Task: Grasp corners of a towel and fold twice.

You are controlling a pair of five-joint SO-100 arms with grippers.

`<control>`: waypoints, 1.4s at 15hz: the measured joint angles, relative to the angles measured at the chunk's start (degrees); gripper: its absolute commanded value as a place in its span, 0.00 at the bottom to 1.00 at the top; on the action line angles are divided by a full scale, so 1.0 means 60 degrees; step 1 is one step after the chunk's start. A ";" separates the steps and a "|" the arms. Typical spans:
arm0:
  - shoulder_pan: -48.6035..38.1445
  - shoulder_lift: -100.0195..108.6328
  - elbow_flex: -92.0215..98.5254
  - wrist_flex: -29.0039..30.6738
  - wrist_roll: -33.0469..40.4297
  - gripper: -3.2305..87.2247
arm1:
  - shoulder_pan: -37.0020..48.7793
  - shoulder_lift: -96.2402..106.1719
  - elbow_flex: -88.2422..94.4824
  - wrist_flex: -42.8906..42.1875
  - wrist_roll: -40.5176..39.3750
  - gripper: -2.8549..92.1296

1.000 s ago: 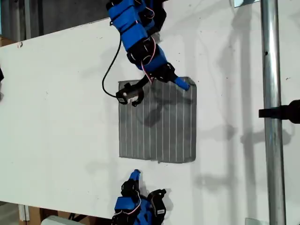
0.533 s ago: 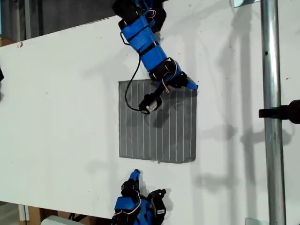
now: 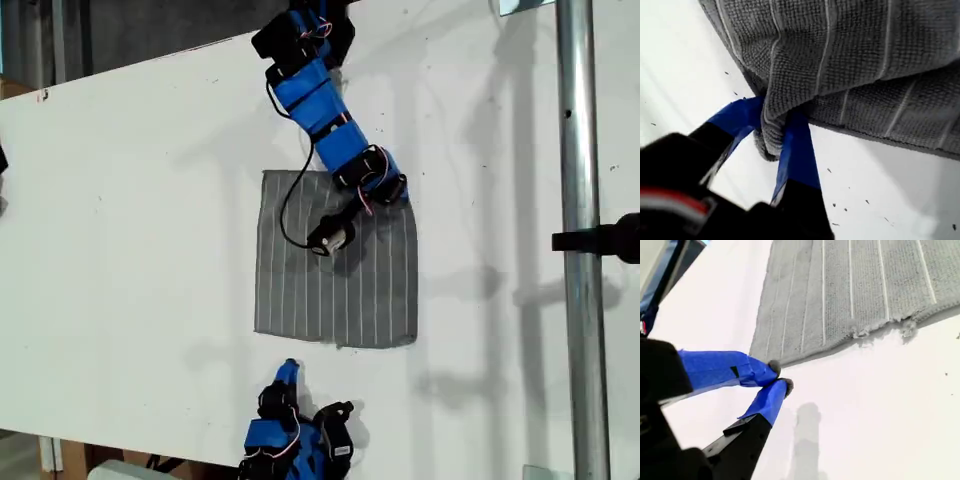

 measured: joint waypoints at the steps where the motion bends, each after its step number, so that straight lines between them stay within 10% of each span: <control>1: 0.0366 -0.0308 -0.0293 -0.0190 -0.0234 0.01 | 0.0044 -0.0015 0.0000 -0.0029 -0.0029 0.03; 12: 0.6313 -1.7212 -1.4502 0.0776 0.0513 0.02 | 0.0161 0.0190 0.0146 -0.0029 -0.0132 0.03; 14: 0.7031 -1.8267 -1.5718 0.0894 0.0776 0.41 | 0.0161 0.0190 0.0146 -0.0029 -0.0132 0.03; 21: 0.7031 -1.9468 -1.5410 0.1055 0.0513 0.39 | 0.0161 0.0264 0.0161 0.0029 -0.0132 0.03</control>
